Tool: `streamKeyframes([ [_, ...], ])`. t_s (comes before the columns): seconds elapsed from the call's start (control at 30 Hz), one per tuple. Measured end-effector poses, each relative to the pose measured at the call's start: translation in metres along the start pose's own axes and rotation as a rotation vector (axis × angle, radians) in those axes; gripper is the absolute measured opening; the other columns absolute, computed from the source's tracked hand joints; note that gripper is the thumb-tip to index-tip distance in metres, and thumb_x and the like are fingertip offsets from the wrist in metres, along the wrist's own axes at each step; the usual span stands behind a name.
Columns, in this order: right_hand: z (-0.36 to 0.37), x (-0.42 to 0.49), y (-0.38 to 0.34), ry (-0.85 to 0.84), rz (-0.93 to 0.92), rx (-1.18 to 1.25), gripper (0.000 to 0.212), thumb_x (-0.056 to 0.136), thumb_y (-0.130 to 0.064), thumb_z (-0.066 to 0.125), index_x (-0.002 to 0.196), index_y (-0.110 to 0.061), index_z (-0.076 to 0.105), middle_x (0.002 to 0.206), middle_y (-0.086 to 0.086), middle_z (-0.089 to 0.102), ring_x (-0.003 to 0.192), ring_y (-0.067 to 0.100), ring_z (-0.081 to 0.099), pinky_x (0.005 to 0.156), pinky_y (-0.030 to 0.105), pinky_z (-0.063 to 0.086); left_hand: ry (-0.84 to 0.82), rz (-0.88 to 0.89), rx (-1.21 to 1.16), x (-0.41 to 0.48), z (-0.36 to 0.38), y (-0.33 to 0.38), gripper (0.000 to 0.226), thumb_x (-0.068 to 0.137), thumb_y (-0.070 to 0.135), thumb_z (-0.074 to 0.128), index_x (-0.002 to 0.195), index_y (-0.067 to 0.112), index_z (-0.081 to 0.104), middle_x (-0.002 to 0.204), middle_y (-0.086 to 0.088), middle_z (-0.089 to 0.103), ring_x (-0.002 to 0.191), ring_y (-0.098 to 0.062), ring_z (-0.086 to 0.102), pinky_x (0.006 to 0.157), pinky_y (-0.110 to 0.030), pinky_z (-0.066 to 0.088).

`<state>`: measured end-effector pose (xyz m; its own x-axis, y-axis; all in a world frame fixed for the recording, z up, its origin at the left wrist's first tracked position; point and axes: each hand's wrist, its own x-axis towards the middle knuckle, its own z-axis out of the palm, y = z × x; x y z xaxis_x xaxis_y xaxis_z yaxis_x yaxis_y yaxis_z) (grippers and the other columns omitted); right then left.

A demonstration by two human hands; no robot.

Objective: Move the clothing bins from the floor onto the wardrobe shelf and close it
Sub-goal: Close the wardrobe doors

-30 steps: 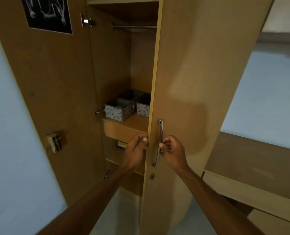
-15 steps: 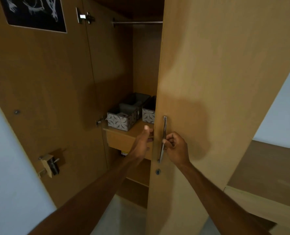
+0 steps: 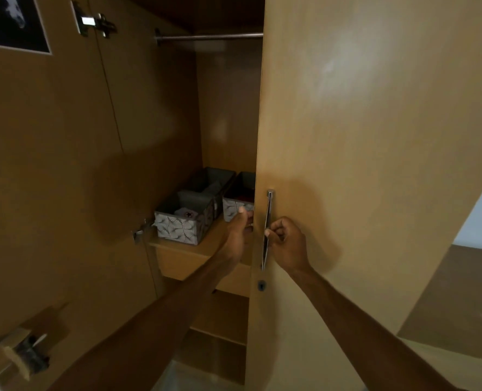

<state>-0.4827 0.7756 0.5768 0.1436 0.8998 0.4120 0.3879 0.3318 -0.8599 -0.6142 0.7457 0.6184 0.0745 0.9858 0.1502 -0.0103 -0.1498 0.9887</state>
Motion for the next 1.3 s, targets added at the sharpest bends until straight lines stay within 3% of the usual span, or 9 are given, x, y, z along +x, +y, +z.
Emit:
streamKeyframes([
  [0.33, 0.013, 0.043, 0.011, 0.054, 0.008, -0.101, 0.011, 0.082, -0.006, 0.067, 0.078, -0.009, 0.057, 0.070, 0.008, 0.063, 0.067, 0.027, 0.061, 0.062, 0.043, 0.052, -0.076, -0.009, -0.019, 0.057, -0.002, -0.010, 0.061, 0.101, 0.052, 0.016, 0.128, 0.017, 0.059, 0.121, 0.002, 0.065, 0.108, -0.007, 0.060, 0.082, -0.027, 0.047],
  [0.53, 0.013, 0.044, 0.012, 0.057, 0.004, -0.089, 0.010, 0.084, -0.006, 0.067, 0.079, -0.008, 0.058, 0.067, 0.002, 0.061, 0.061, 0.014, 0.055, 0.058, 0.035, 0.051, -0.099, 0.048, -0.019, 0.062, -0.005, -0.015, 0.056, 0.102, 0.047, 0.015, 0.120, 0.025, 0.062, 0.109, 0.014, 0.066, 0.092, 0.009, 0.063, 0.079, -0.024, 0.045],
  [0.63, 0.012, 0.039, 0.008, 0.071, 0.030, -0.036, 0.008, 0.085, -0.007, 0.066, 0.081, -0.010, 0.060, 0.071, 0.001, 0.064, 0.063, 0.010, 0.059, 0.058, 0.029, 0.053, -0.101, 0.066, 0.010, 0.059, -0.008, -0.019, 0.051, 0.103, 0.046, 0.021, 0.120, 0.025, 0.064, 0.112, 0.011, 0.068, 0.102, 0.001, 0.062, 0.087, -0.028, 0.047],
  [0.73, 0.008, 0.023, 0.004, 0.073, 0.057, 0.022, 0.010, 0.086, -0.007, 0.065, 0.092, -0.015, 0.065, 0.081, -0.007, 0.067, 0.069, -0.005, 0.061, 0.062, 0.007, 0.047, 0.022, 0.063, 0.008, 0.049, -0.015, -0.025, 0.032, 0.100, 0.033, 0.046, 0.120, 0.014, 0.062, 0.107, 0.008, 0.065, 0.099, -0.006, 0.061, 0.079, -0.020, 0.044],
  [0.8, 0.003, 0.009, 0.005, 0.066, 0.058, 0.002, 0.012, 0.087, -0.009, 0.065, 0.097, -0.015, 0.068, 0.087, -0.007, 0.068, 0.074, -0.008, 0.060, 0.064, 0.003, 0.044, 0.109, 0.050, 0.010, 0.040, -0.029, -0.036, 0.028, 0.097, 0.027, 0.054, 0.122, 0.015, 0.061, 0.111, 0.009, 0.064, 0.101, -0.001, 0.059, 0.078, -0.016, 0.043],
  [1.03, 0.037, -0.035, 0.012, -0.123, 0.147, 0.046, 0.011, 0.087, -0.015, 0.065, 0.093, -0.024, 0.068, 0.085, -0.010, 0.068, 0.078, -0.001, 0.061, 0.065, 0.007, 0.044, 0.411, -0.049, -0.085, -0.014, -0.105, -0.086, 0.013, 0.092, 0.007, 0.059, 0.102, 0.013, 0.066, 0.103, -0.004, 0.068, 0.102, -0.025, 0.062, 0.082, -0.029, 0.047],
  [1.1, 0.067, -0.048, 0.010, -0.230, 0.165, 0.059, 0.011, 0.086, -0.016, 0.066, 0.091, -0.026, 0.067, 0.084, -0.013, 0.066, 0.077, -0.003, 0.060, 0.065, 0.009, 0.044, 0.491, -0.086, -0.057, -0.041, -0.131, -0.097, 0.013, 0.092, 0.010, 0.062, 0.100, 0.017, 0.068, 0.104, -0.006, 0.070, 0.101, -0.025, 0.063, 0.087, -0.034, 0.050],
  [1.2, 0.116, -0.066, 0.003, -0.386, 0.171, 0.088, 0.011, 0.085, -0.018, 0.066, 0.087, -0.029, 0.066, 0.084, -0.012, 0.067, 0.077, -0.002, 0.061, 0.068, 0.012, 0.046, 0.630, -0.091, 0.005, -0.081, -0.167, -0.099, 0.014, 0.091, 0.007, 0.062, 0.102, 0.013, 0.068, 0.100, -0.005, 0.071, 0.095, -0.020, 0.065, 0.083, -0.025, 0.051],
  [1.3, 0.171, -0.091, -0.021, -0.537, 0.166, 0.157, 0.010, 0.087, -0.019, 0.065, 0.092, -0.027, 0.067, 0.088, -0.011, 0.069, 0.080, 0.000, 0.063, 0.068, 0.011, 0.047, 0.758, -0.091, 0.098, -0.127, -0.213, -0.089, 0.015, 0.092, 0.010, 0.062, 0.106, 0.012, 0.068, 0.106, -0.005, 0.071, 0.101, -0.021, 0.066, 0.091, -0.032, 0.052],
])
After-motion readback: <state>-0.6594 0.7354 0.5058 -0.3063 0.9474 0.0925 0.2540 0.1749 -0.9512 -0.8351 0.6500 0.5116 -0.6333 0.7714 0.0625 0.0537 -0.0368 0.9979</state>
